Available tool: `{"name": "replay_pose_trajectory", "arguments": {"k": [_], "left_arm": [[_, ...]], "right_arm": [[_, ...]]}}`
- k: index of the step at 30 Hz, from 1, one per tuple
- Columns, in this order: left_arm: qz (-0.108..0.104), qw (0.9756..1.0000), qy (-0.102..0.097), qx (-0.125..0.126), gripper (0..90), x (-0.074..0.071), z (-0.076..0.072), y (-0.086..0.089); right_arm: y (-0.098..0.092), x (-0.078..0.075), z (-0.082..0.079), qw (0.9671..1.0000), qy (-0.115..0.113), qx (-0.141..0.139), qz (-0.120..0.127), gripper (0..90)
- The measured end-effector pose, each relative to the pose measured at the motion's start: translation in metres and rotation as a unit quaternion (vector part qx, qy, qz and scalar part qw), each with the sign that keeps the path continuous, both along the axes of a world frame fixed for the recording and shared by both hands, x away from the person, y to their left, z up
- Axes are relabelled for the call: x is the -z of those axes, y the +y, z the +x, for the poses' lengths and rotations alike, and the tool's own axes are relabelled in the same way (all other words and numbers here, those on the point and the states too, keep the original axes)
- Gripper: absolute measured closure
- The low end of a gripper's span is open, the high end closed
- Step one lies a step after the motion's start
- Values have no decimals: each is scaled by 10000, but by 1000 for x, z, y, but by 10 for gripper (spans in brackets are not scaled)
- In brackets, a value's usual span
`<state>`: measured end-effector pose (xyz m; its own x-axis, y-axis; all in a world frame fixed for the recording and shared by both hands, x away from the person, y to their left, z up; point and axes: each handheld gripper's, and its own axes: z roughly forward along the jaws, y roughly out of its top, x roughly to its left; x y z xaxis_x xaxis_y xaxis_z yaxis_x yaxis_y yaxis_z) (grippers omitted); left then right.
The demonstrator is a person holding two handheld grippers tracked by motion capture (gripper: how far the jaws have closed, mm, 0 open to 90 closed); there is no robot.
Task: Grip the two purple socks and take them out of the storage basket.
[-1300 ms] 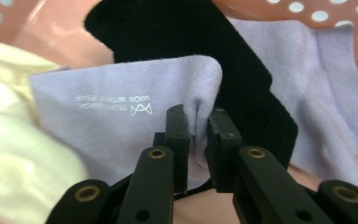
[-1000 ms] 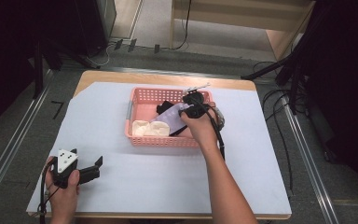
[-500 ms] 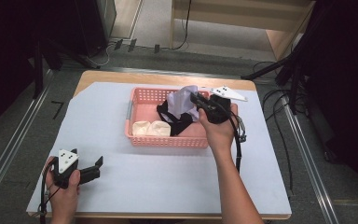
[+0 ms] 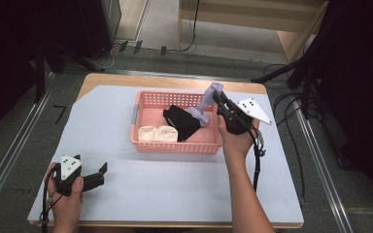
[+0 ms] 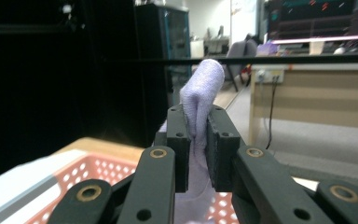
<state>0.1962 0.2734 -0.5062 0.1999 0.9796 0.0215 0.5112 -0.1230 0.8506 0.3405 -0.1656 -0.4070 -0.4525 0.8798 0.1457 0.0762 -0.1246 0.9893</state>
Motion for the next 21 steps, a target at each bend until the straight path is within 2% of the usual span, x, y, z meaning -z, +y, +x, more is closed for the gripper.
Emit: {"name": "replay_pose_trajectory", "arguments": {"k": [5, 7, 9, 10, 12, 13, 15, 18, 21], "left_arm": [[1, 10000, 1, -1, 66, 0, 0, 0], [5, 10000, -4, -1, 66, 0, 0, 0], [5, 10000, 0, -6, 66, 0, 0, 0], [9, 10000, 0, -8, 66, 0, 0, 0], [10, 10000, -1, -9, 66, 0, 0, 0], [26, 10000, 9, -29, 66, 0, 0, -1], [28, 10000, -1, -12, 66, 0, 0, 0], [43, 10000, 9, -12, 66, 0, 0, -1], [58, 10000, 18, -4, 66, 0, 0, -1]], "right_arm": [[-15, -2, -4, 9991, -259, 341, 17, 817], [-27, -2, -6, 9976, -364, 580, 85, 817], [-30, -2, -7, 9971, -377, 650, 99, 818], [-40, 0, -8, 9958, -390, 821, 114, 817], [-44, 1, -9, 9954, -375, 876, 111, 817], [-52, 6, -10, 9934, -277, 1109, 16, 817], [-54, 8, -11, 9928, -229, 1172, -26, 817], [-63, 20, -13, 9897, 9, 1419, -192, 818], [-70, 31, -15, 9849, 284, 1701, -154, 811]]}}
